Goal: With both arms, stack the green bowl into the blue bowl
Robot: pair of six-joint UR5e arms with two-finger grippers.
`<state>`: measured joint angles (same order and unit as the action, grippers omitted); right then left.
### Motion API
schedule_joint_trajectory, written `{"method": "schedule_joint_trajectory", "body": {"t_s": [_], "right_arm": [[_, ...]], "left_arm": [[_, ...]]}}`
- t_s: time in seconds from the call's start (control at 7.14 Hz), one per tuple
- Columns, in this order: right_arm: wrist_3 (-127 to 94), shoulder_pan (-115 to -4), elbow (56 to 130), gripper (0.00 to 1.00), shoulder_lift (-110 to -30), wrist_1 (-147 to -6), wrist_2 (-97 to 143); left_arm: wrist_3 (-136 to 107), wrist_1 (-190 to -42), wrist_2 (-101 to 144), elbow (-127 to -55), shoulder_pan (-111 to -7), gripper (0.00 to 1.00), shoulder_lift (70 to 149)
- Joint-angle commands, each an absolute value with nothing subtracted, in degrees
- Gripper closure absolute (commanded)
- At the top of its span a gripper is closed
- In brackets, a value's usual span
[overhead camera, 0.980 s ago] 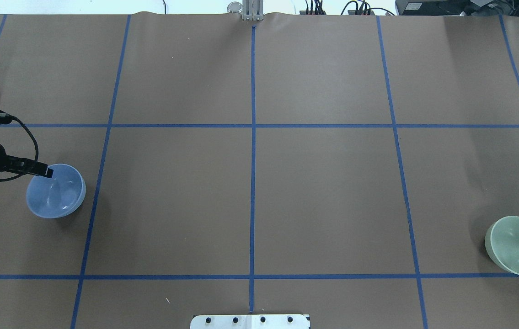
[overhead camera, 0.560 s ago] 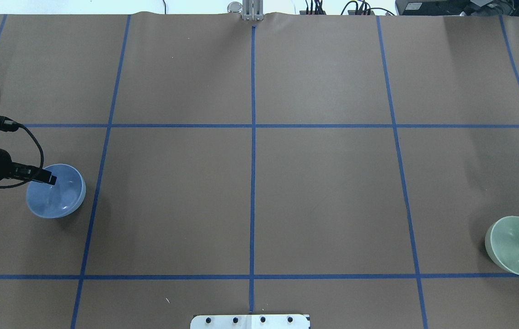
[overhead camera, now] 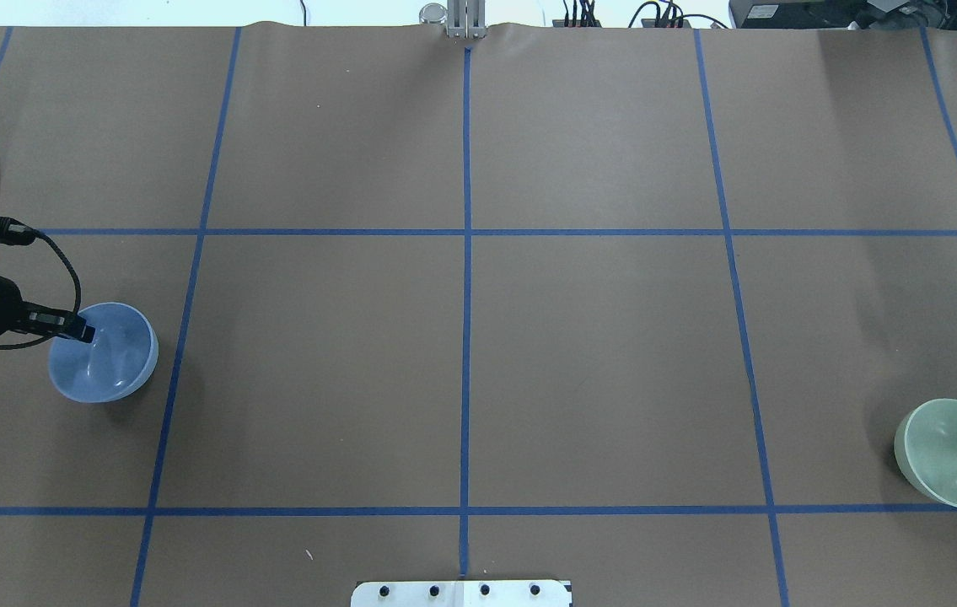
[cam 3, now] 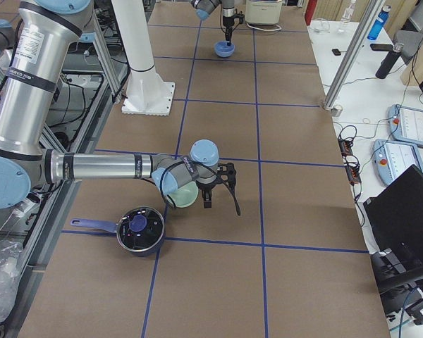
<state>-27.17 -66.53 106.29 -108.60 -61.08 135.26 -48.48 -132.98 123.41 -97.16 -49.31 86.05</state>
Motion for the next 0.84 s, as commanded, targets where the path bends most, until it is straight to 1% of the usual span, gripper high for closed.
{"method": "schedule_joint_trajectory", "body": {"t_s": [0.0, 0.28, 0.42, 0.56, 0.7], "right_arm": [[-27.2, -66.5, 106.3, 0.00, -108.5, -61.1, 135.2], [-27.4, -66.4, 106.0, 0.00, -108.6, -61.2, 135.1], [-27.4, -66.2, 105.7, 0.00, -108.5, -61.3, 135.1], [-28.1, -65.7, 105.7, 0.00, -108.5, -61.3, 135.1], [-29.6, -65.0, 105.7, 0.00, -108.5, -61.2, 135.2]], "left_arm": [[-48.5, -133.0, 123.5, -97.6, -49.3, 1.00, 86.3], [-48.6, -130.6, 129.7, -99.2, -50.2, 1.00, 88.5], [-48.6, -126.3, 132.6, -100.8, -52.4, 1.00, 90.8], [-48.7, -117.9, 132.9, -102.7, -52.6, 1.00, 96.2], [-50.2, -108.0, 132.5, -104.3, -52.6, 1.00, 103.9]]}}
